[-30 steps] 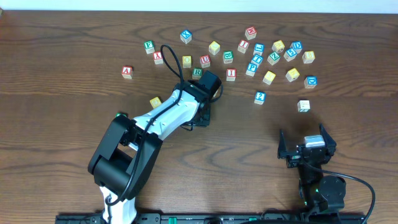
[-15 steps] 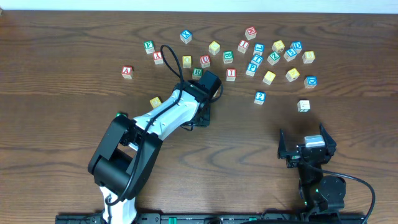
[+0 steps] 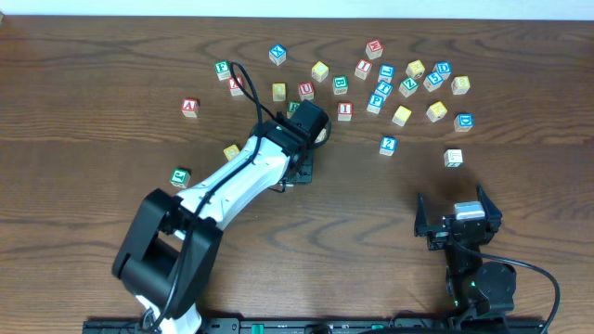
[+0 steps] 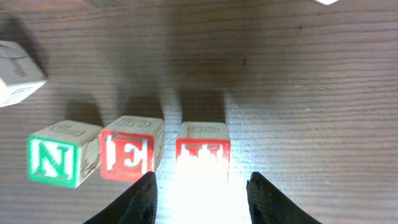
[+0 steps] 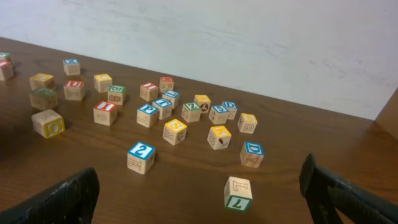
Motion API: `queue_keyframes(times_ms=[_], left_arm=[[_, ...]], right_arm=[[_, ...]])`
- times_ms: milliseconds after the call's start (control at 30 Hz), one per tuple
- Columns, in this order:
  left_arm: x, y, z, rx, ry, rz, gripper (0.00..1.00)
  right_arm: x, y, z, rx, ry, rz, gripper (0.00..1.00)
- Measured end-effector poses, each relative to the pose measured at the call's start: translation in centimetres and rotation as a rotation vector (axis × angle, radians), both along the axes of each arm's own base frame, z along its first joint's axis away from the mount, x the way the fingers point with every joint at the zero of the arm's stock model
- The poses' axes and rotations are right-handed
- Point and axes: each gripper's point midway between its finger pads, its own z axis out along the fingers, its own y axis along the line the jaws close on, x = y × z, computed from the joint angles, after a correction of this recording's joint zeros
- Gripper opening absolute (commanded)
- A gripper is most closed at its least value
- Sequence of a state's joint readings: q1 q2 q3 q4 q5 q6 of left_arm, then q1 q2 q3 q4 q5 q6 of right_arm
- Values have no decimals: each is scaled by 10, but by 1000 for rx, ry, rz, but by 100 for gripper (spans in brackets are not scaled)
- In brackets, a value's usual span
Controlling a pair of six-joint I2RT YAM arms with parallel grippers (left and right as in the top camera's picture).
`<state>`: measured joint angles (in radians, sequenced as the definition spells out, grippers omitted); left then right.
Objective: Spell out NEURIPS
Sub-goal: 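Open the left gripper, release U, and raise it away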
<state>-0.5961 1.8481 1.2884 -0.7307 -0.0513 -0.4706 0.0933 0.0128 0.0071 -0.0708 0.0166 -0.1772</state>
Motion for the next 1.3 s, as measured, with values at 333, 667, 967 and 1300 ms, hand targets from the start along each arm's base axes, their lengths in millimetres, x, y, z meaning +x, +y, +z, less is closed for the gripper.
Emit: queue_keyframes(times_ms=[333, 667, 967, 1300], left_arm=[[-1, 1, 39, -45, -72, -12, 46], [1, 1, 76, -90, -164, -33, 55], [3, 0, 78, -90, -174, -51, 56], [39, 4, 122, -137, -271, -3, 62]], right_arm=[[0, 0, 0, 0, 0, 0, 99], [0, 0, 0, 0, 0, 0, 99], [0, 0, 0, 0, 0, 0, 99], [0, 0, 0, 0, 0, 0, 99]])
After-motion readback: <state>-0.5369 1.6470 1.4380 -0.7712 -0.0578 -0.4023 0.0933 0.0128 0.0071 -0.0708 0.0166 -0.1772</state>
